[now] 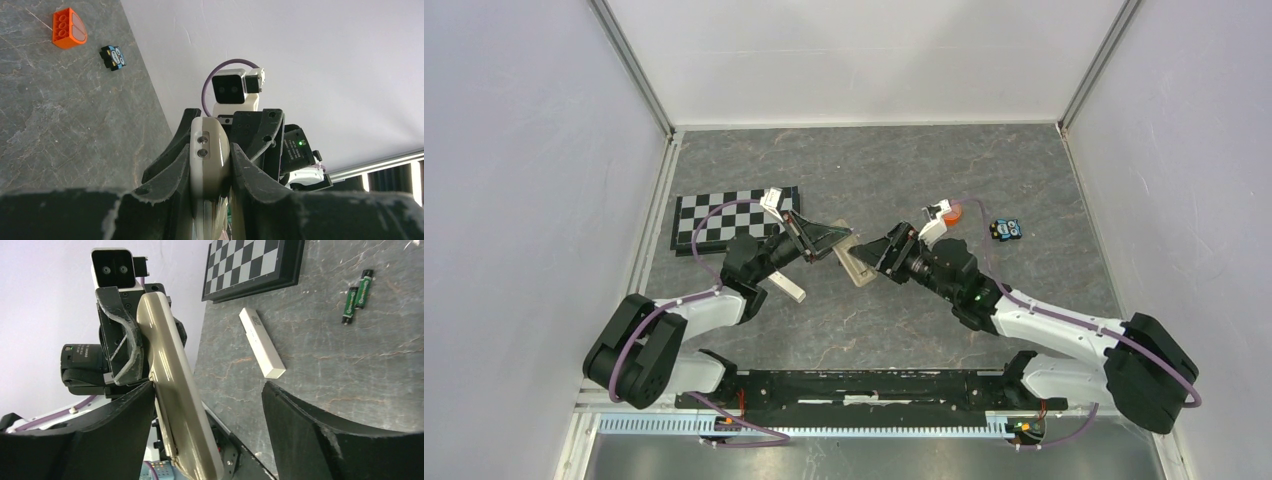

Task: Load the batteries into the remote control

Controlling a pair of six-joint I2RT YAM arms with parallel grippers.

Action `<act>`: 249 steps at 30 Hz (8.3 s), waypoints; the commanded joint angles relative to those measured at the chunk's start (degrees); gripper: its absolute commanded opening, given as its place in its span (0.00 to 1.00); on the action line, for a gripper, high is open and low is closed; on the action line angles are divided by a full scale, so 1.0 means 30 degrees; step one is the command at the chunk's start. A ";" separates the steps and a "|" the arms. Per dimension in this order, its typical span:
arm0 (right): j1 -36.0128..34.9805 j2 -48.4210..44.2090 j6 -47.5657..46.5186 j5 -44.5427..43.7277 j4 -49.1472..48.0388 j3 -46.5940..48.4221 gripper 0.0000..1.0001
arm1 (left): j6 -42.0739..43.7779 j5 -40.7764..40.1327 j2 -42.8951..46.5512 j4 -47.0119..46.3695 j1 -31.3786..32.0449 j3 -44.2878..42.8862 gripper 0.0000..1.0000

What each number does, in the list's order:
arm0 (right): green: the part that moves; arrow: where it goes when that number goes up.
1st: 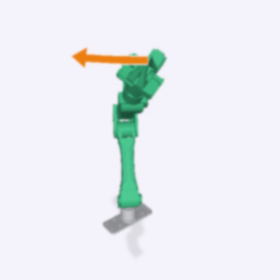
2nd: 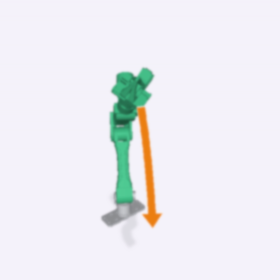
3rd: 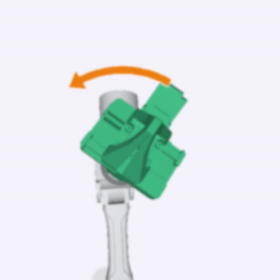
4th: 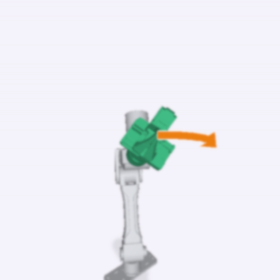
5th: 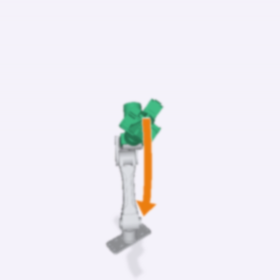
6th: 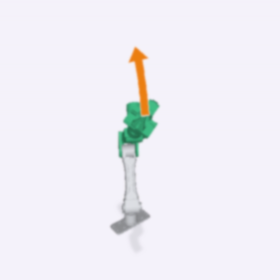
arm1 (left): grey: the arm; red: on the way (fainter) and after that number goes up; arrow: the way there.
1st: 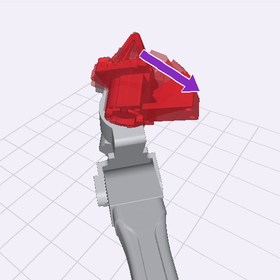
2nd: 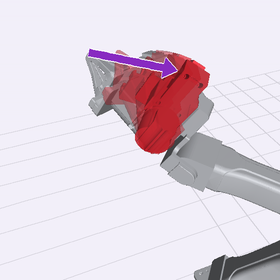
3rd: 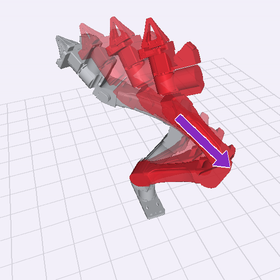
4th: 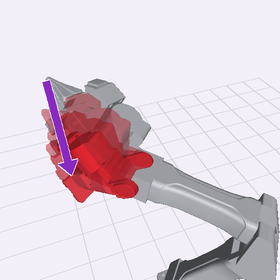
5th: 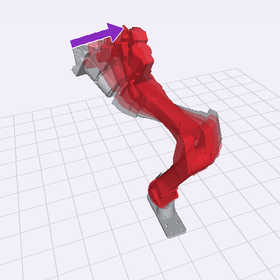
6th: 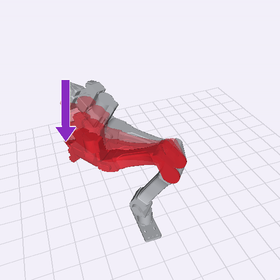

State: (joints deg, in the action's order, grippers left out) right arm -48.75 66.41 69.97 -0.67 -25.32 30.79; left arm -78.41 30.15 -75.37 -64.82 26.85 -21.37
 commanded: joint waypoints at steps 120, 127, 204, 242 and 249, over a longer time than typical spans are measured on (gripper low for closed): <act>0.7244 0.7271 -1.8360 -1.4542 1.8488 0.4845 0.33 | 1.1312 -1.3108 0.7411 2.8650 0.0483 -0.5882 1.00; 0.7220 0.7073 -1.8866 -1.2660 1.7725 0.4435 0.41 | 1.1511 -1.3127 0.7338 2.8885 0.0428 -0.6075 1.00; -0.6429 1.7276 -2.2611 -0.4058 0.2081 1.2642 0.54 | 0.9219 -2.1857 1.5852 3.6169 -0.0373 -0.6692 1.00; -0.4931 -0.4677 -2.6782 -0.6908 0.1995 0.1174 0.13 | 1.1123 0.5122 0.4770 2.3913 -0.0704 -1.1798 0.94; -0.4930 -0.5576 -2.6694 -0.4266 0.2913 0.1583 0.13 | 0.9288 0.6123 0.3445 2.3284 -0.0835 -1.2124 0.86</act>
State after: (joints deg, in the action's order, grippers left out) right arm -63.48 50.24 -9.34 -18.94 -17.43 34.04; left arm -46.00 43.66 -63.83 7.70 24.69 -55.55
